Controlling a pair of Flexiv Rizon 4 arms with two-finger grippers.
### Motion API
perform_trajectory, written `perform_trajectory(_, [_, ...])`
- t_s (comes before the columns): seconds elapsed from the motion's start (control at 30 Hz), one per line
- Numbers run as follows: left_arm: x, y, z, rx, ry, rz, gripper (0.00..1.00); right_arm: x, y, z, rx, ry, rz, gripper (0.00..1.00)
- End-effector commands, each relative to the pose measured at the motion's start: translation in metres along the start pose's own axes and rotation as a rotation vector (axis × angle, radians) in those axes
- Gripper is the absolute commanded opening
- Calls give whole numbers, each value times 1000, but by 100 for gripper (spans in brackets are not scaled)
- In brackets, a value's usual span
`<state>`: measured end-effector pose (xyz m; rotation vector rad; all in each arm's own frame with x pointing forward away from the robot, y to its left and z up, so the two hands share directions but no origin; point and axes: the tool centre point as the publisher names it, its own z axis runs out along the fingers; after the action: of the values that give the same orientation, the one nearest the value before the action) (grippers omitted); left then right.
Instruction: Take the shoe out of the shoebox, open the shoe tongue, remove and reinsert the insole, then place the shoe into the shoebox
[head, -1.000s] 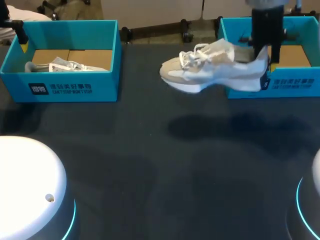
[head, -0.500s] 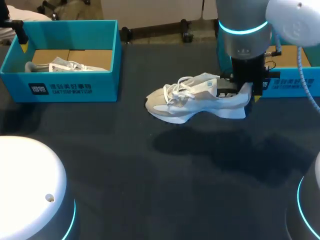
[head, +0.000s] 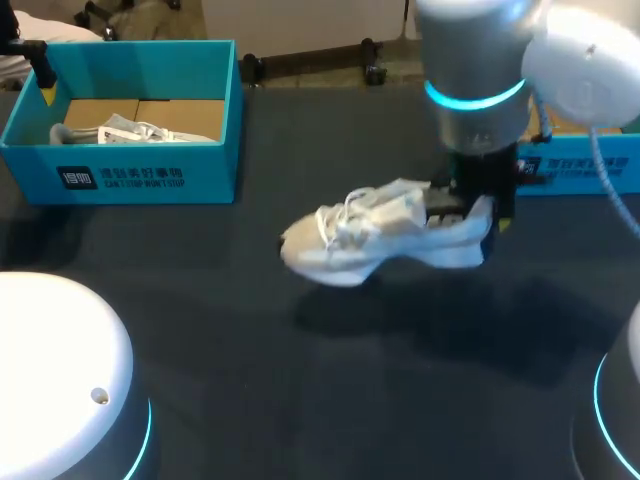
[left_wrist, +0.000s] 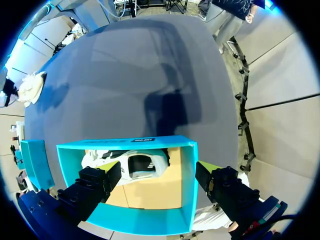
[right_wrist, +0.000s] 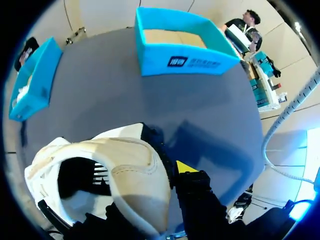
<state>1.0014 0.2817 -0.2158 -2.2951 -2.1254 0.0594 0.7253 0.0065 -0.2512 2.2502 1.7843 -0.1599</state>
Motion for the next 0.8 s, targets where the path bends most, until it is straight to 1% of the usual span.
perform_trajectory(0.03, [0, 0, -1, 0, 2, 1, 100, 21, -19, 27, -5, -8, -30, 0])
perform_trajectory(0.23, [0, 0, -1, 0, 2, 1, 100, 34, -38, 43, -6, 3, -71, 0])
perform_trajectory(0.27, [0, 0, -1, 0, 2, 1, 100, 35, -40, 46, -5, 2, -71, 0])
perform_trajectory(0.3, [0, 0, -1, 0, 2, 1, 100, 37, -43, 49, -5, 26, -79, 0])
perform_trajectory(0.37, [0, 0, -1, 0, 2, 1, 100, 41, -47, 55, 6, 20, -81, 0])
perform_trajectory(0.47, [0, 0, -1, 0, 2, 1, 100, 45, -52, 57, -7, 30, -102, 0])
perform_trajectory(0.67, [0, 0, -1, 0, 2, 1, 100, 53, -54, 67, 11, 36, -119, 0])
perform_trajectory(0.8, [0, 0, -1, 0, 2, 1, 100, 59, -54, 71, 3, 31, -135, 0])
